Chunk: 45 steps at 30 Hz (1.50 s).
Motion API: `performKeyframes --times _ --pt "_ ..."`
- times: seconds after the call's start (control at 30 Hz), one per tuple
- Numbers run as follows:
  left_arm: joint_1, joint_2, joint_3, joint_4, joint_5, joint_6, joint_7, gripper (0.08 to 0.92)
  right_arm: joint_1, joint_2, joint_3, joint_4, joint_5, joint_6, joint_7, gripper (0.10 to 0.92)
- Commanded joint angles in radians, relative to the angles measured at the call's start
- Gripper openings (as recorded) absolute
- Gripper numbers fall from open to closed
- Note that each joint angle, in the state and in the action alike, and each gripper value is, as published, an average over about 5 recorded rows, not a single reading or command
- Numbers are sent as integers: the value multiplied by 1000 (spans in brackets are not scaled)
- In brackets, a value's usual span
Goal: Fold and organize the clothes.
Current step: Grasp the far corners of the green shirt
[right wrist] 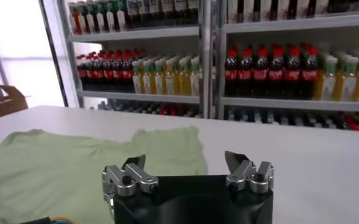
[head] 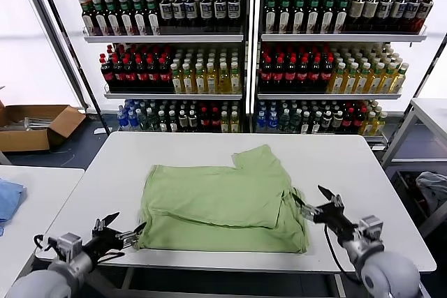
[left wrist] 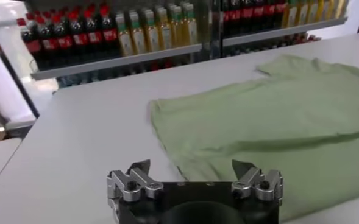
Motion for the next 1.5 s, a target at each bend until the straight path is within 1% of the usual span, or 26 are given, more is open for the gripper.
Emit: performKeyframes --times 0.03,0.2,0.33,0.47,0.57,0.7,0.9,1.3,1.4,1.5 --pt "-512 138 337 382 -147 -27 -7 822 439 -31 -229 -375 29 -8 -136 823" --pt "-699 109 464 530 -178 -22 1 823 569 8 -313 -532 34 -5 -165 823" --pt "-837 79 527 688 -216 -26 7 823 636 69 -355 -651 20 -6 -166 823" --pt "-936 54 567 813 -217 -31 18 823 680 121 -380 -748 -1 -2 -171 823" --pt "-977 34 585 866 -216 -28 22 823 700 157 -387 -798 -22 -2 -172 823" --pt "-987 10 600 895 -208 -27 22 823 713 192 -392 -847 -59 2 -171 823" --pt "-950 -24 590 891 -203 -17 19 823 726 229 -395 -910 -79 7 -174 823" --pt "-918 -81 580 884 -178 8 8 823 726 277 -394 -939 -137 1 -156 822" --pt "-918 -93 579 894 -170 10 9 823 724 275 -400 -936 -140 -10 -149 786" --pt "-917 -100 577 903 -168 13 11 823 722 272 -405 -936 -140 -18 -147 705"
